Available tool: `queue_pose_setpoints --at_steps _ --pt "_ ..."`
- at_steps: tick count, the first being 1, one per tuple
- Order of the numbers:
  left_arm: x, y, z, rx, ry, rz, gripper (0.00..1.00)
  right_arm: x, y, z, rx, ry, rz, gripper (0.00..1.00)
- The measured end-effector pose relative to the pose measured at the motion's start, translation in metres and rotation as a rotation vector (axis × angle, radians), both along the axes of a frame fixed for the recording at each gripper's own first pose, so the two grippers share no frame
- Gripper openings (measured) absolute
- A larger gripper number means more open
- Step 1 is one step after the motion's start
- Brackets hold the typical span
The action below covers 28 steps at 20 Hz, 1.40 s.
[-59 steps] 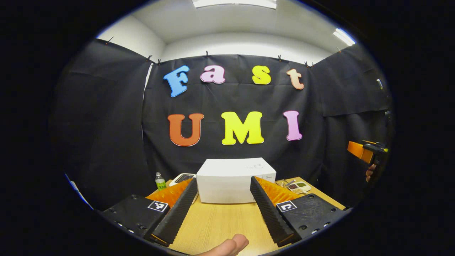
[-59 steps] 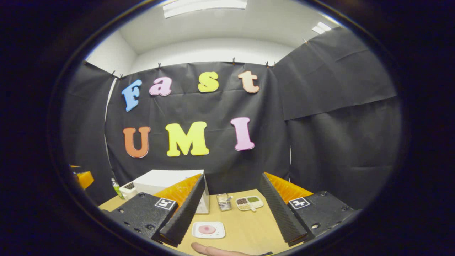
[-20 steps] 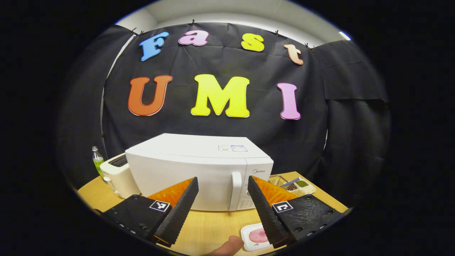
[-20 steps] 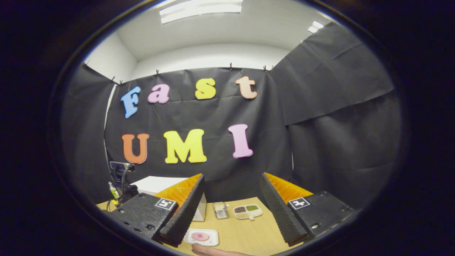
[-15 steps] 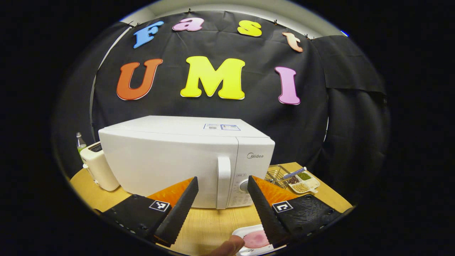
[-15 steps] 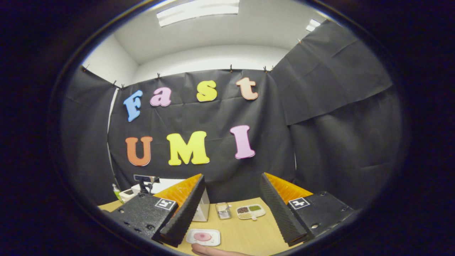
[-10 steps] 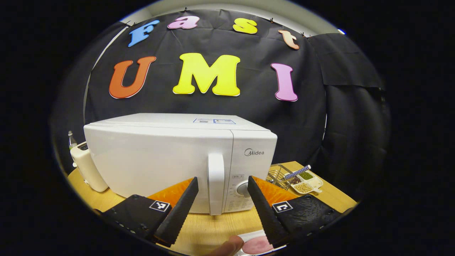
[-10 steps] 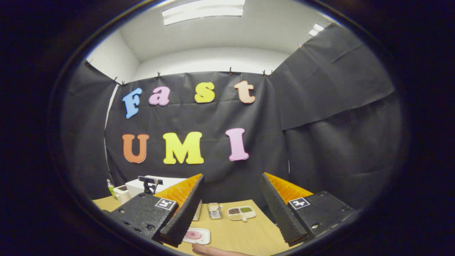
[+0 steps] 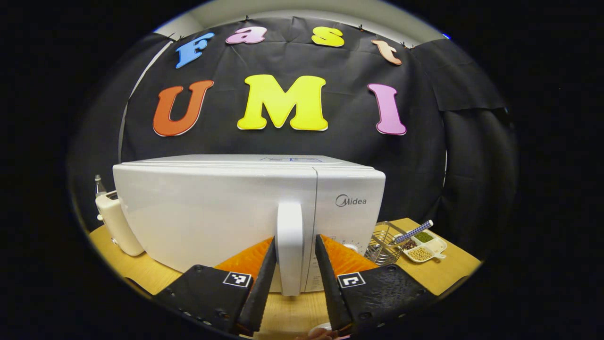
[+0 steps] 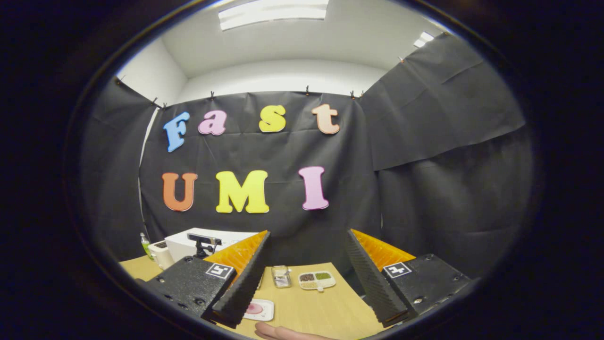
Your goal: Open the microwave oven with the left hand, put the food in, and close the microwave oven.
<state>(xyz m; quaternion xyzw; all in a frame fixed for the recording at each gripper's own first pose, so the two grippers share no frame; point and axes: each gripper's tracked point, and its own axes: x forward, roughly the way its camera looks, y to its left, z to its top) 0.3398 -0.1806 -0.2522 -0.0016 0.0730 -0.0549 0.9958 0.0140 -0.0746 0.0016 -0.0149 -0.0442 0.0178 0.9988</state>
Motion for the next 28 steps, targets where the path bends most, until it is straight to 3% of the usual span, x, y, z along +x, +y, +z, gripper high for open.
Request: queue_pose_setpoints --at_steps 1,2,3,4,5,6,10,11,22,25,26,27,28 --pt "-0.001 0.001 -0.001 0.005 0.006 0.003 0.29 -0.001 0.001 0.001 -0.008 0.0 0.0 1.0" --pt "-0.001 0.001 -0.002 -0.006 0.017 -0.005 0.31 -0.002 0.0 0.002 -0.016 0.001 -0.003 1.0" --pt "-0.002 0.001 -0.003 -0.018 0.032 -0.018 0.29 -0.004 0.0 0.003 -0.019 -0.001 -0.001 0.91" --pt "-0.004 0.001 -0.003 -0.035 0.044 -0.026 0.28 -0.006 0.002 0.004 -0.019 -0.001 0.004 0.92" --pt "-0.004 -0.001 -0.004 -0.045 0.057 -0.035 0.13 -0.008 0.002 0.004 -0.021 0.0 0.007 1.0" --pt "-0.004 -0.002 -0.004 -0.044 0.062 -0.04 0.2 -0.01 0.002 0.006 -0.022 -0.001 0.01 1.0" --pt "-0.008 0.002 0.0 -0.058 0.063 -0.026 0.2 -0.016 0.002 0.012 -0.037 -0.018 0.016 1.0" --pt "-0.006 0.001 -0.003 -0.048 0.061 -0.019 0.09 -0.016 0.0 0.012 -0.041 -0.021 0.014 1.0" --pt "-0.013 0.003 -0.004 -0.034 0.058 0.022 0.09 -0.016 -0.016 0.002 -0.043 -0.01 0.009 1.0" --pt "-0.031 0.006 -0.003 -0.094 0.073 0.029 0.09 -0.017 -0.017 0.001 -0.04 -0.008 0.015 1.0" --pt "-0.035 0.007 -0.004 -0.076 0.069 0.011 0.08 -0.017 -0.017 0.002 -0.034 -0.011 0.015 0.91" --pt "-0.042 0.007 -0.004 -0.058 0.067 -0.007 0.09 -0.017 -0.015 0.0 -0.03 -0.008 0.017 0.91" --pt "-0.05 0.01 -0.003 -0.041 0.062 -0.027 0.09 -0.018 -0.012 -0.003 -0.032 -0.002 0.023 1.0"
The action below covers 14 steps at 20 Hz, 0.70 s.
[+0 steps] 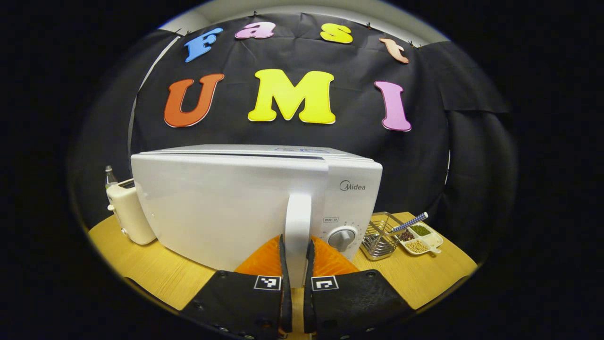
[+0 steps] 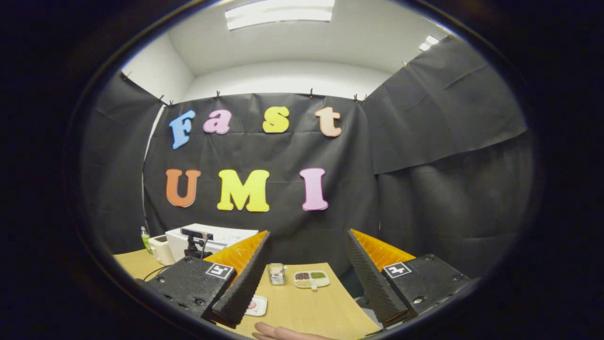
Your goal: Open the microwave oven with the left hand, put the food in, and close the microwave oven.
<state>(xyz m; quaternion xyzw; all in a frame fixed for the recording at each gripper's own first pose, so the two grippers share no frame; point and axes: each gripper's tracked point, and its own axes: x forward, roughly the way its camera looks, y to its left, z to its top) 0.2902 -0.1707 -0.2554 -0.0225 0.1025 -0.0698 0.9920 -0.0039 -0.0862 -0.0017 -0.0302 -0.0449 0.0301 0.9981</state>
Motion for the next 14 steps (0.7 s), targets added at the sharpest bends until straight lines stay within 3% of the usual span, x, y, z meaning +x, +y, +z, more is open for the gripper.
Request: queue_pose_setpoints --at_steps 3,4,5,11,14 --pt "-0.03 0.011 0.001 0.013 -0.02 -0.076 0.09 -0.002 0.005 -0.01 -0.008 0.017 0.0 1.0" --pt "-0.04 0.015 0.001 0.001 -0.02 -0.104 0.0 -0.004 0.008 -0.013 -0.008 0.026 0.003 1.0" --pt "-0.051 0.021 0.001 -0.014 -0.02 -0.124 0.14 -0.006 0.012 -0.016 -0.003 0.034 0.01 1.0" --pt "-0.104 0.058 0.0 0.016 -0.032 -0.166 0.14 -0.017 0.045 -0.021 0.003 0.055 0.058 1.0" --pt "-0.128 0.083 -0.001 -0.016 -0.007 -0.16 0.14 -0.022 0.061 -0.023 -0.007 0.061 0.082 1.0"
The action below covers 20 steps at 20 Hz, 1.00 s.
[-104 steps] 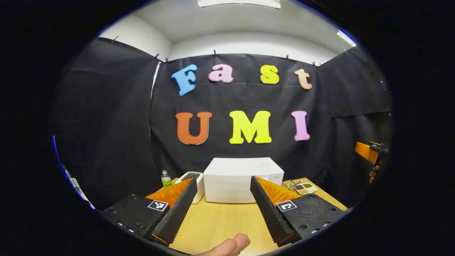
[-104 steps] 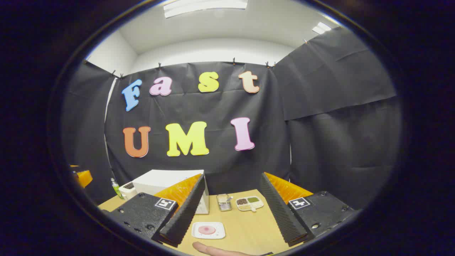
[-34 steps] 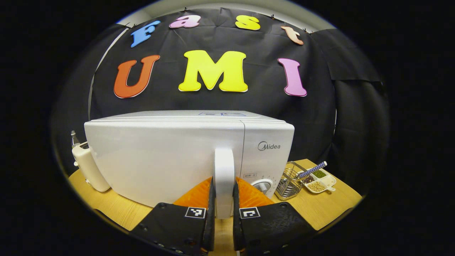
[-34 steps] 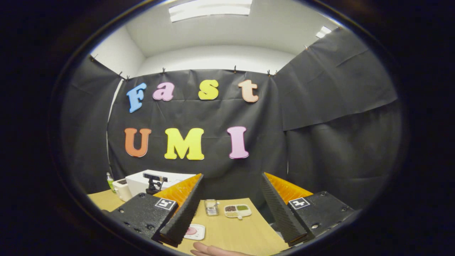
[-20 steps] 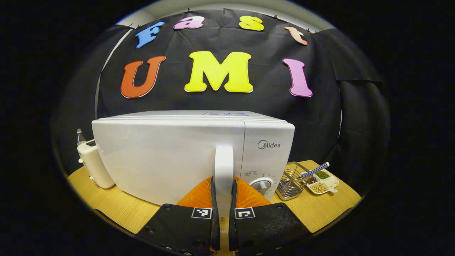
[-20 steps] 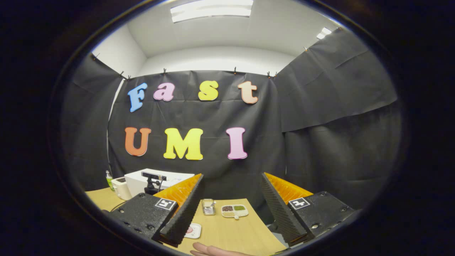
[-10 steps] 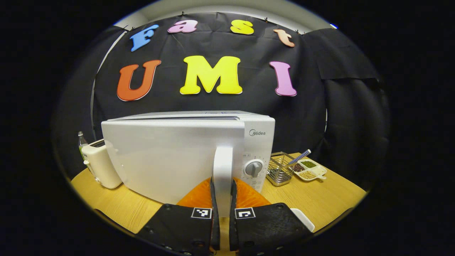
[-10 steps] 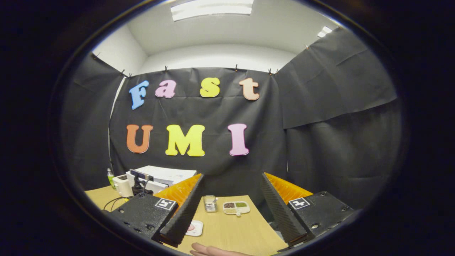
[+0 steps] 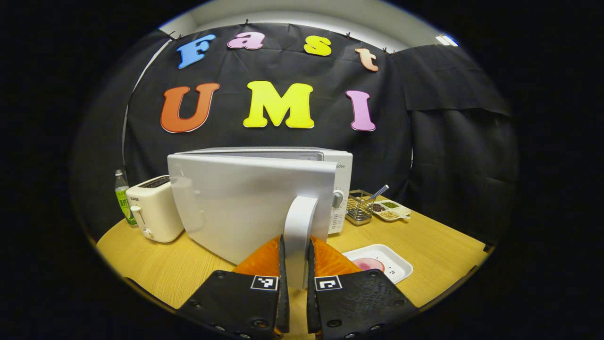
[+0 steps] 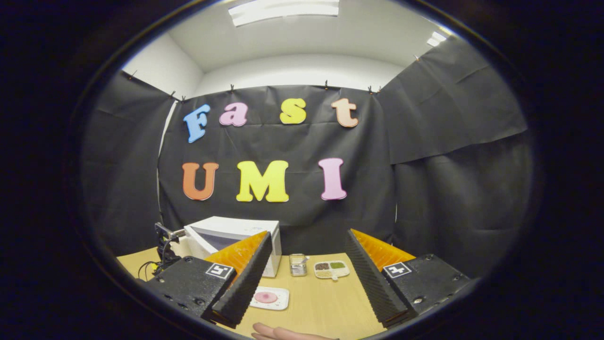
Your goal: Open the microwave oven with the left hand, put the food in, and close the microwave oven.
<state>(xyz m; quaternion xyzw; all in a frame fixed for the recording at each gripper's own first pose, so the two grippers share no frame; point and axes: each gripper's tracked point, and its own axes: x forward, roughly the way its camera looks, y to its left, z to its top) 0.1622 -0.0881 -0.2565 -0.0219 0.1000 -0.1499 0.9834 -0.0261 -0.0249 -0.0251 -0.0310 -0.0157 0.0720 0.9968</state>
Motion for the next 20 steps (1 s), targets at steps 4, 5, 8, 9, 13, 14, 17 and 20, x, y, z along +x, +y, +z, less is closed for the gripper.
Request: queue_pose_setpoints --at_steps 4,5,8,9,13,14,17,20 --pt "-0.029 0.036 -0.001 0.027 -0.006 0.007 0.14 -0.004 0.015 0.001 -0.023 -0.004 0.018 1.0" --pt "-0.035 0.047 -0.001 0.032 -0.008 0.015 0.14 -0.003 0.019 -0.001 -0.027 -0.002 0.024 1.0" --pt "-0.051 0.078 -0.001 0.024 -0.011 0.04 0.14 -0.003 0.034 -0.007 -0.035 0.017 0.048 1.0" --pt "-0.057 0.088 -0.003 0.026 -0.014 0.049 0.14 -0.003 0.038 -0.009 -0.04 0.023 0.054 1.0" --pt "-0.073 0.136 -0.005 0.057 -0.036 0.103 0.13 0.002 0.053 -0.013 -0.051 0.044 0.064 1.0" --pt "-0.076 0.149 -0.006 0.054 -0.039 0.119 0.13 0.002 0.058 -0.014 -0.049 0.052 0.07 1.0" --pt "-0.091 0.181 -0.005 0.05 -0.051 0.14 0.13 0.002 0.073 -0.021 -0.042 0.076 0.094 1.0" --pt "-0.104 0.218 0.008 0.057 -0.103 0.169 0.16 0.004 0.083 -0.027 -0.041 0.094 0.095 0.92"
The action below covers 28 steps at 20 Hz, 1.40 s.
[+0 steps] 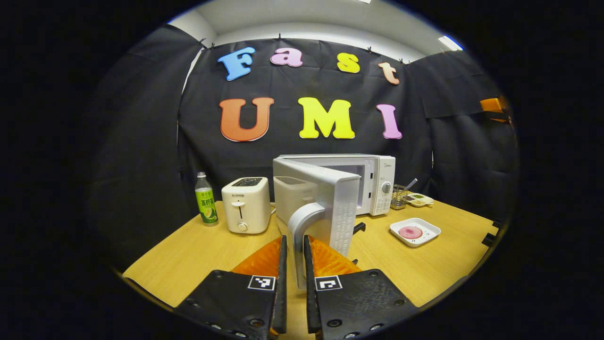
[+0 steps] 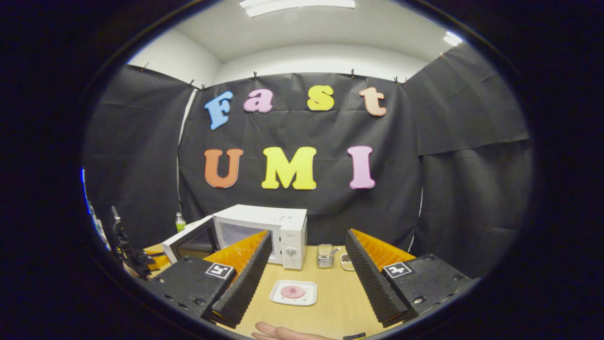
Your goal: Open the microwave oven with the left hand, put the food in, and close the microwave oven.
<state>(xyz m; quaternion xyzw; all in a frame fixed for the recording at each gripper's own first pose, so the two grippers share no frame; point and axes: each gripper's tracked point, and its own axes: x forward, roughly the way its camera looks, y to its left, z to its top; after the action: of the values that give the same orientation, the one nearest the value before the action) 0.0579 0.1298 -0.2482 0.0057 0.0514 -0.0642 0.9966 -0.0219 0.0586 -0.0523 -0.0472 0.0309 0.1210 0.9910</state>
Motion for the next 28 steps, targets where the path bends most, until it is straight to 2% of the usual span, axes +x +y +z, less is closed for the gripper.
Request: queue_pose_setpoints --at_steps 2,3,4,5,6,7,8,10,14,15,16,17,18,19,20,21,24,27,28 --pt "-0.009 0.025 0.001 -0.042 0.018 0.036 0.17 0.002 0.009 -0.006 -0.011 0.017 0.009 0.92" --pt "-0.015 0.032 -0.002 -0.061 0.034 0.05 0.22 0.003 0.012 -0.009 -0.018 0.025 0.011 0.92" --pt "-0.019 0.036 -0.003 -0.069 0.045 0.062 0.17 0.007 0.015 -0.012 -0.027 0.032 0.014 0.92" --pt "-0.024 0.044 -0.002 -0.071 0.058 0.082 0.39 0.01 0.017 -0.014 -0.037 0.038 0.015 0.92" --pt "-0.028 0.048 0.002 -0.07 0.061 0.098 0.54 0.016 0.017 -0.015 -0.046 0.046 0.01 1.0" --pt "-0.03 0.053 0.007 -0.07 0.064 0.128 0.74 0.021 0.015 -0.017 -0.053 0.054 0.004 1.0" --pt "-0.035 0.053 0.015 -0.078 0.065 0.144 0.94 0.028 0.015 -0.019 -0.062 0.064 0.0 0.91" --pt "-0.043 0.051 0.036 -0.096 0.051 0.173 0.95 0.042 0.013 -0.024 -0.08 0.085 -0.009 0.92" --pt "-0.049 0.031 0.083 -0.124 -0.009 0.173 0.95 0.078 0.004 -0.044 -0.125 0.164 -0.028 0.92" --pt "-0.049 0.027 0.097 -0.12 -0.034 0.177 0.95 0.089 -0.001 -0.055 -0.135 0.198 -0.036 1.0" --pt "-0.049 0.024 0.107 -0.112 -0.049 0.188 0.95 0.099 -0.003 -0.065 -0.145 0.239 -0.037 1.0" --pt "-0.048 0.019 0.114 -0.099 -0.06 0.197 0.95 0.11 -0.005 -0.08 -0.154 0.286 -0.035 0.92" --pt "-0.047 0.011 0.121 -0.095 -0.074 0.192 0.95 0.12 -0.007 -0.094 -0.159 0.337 -0.03 1.0" --pt "-0.049 0.002 0.127 -0.095 -0.09 0.182 0.95 0.131 -0.009 -0.11 -0.166 0.391 -0.023 1.0" --pt "-0.046 -0.006 0.132 -0.101 -0.1 0.178 0.95 0.142 -0.012 -0.127 -0.173 0.451 -0.026 0.92" --pt "-0.043 -0.012 0.136 -0.111 -0.109 0.175 0.95 0.152 -0.016 -0.145 -0.172 0.509 -0.027 1.0" --pt "-0.037 -0.036 0.144 -0.137 -0.113 0.141 0.94 0.176 -0.022 -0.203 -0.187 0.702 -0.019 1.0" --pt "-0.032 -0.043 0.146 -0.116 -0.121 0.144 0.95 0.181 -0.028 -0.252 -0.168 0.864 -0.006 1.0" --pt "-0.029 -0.046 0.143 -0.103 -0.116 0.145 0.95 0.186 -0.027 -0.265 -0.166 0.899 0.004 0.92"
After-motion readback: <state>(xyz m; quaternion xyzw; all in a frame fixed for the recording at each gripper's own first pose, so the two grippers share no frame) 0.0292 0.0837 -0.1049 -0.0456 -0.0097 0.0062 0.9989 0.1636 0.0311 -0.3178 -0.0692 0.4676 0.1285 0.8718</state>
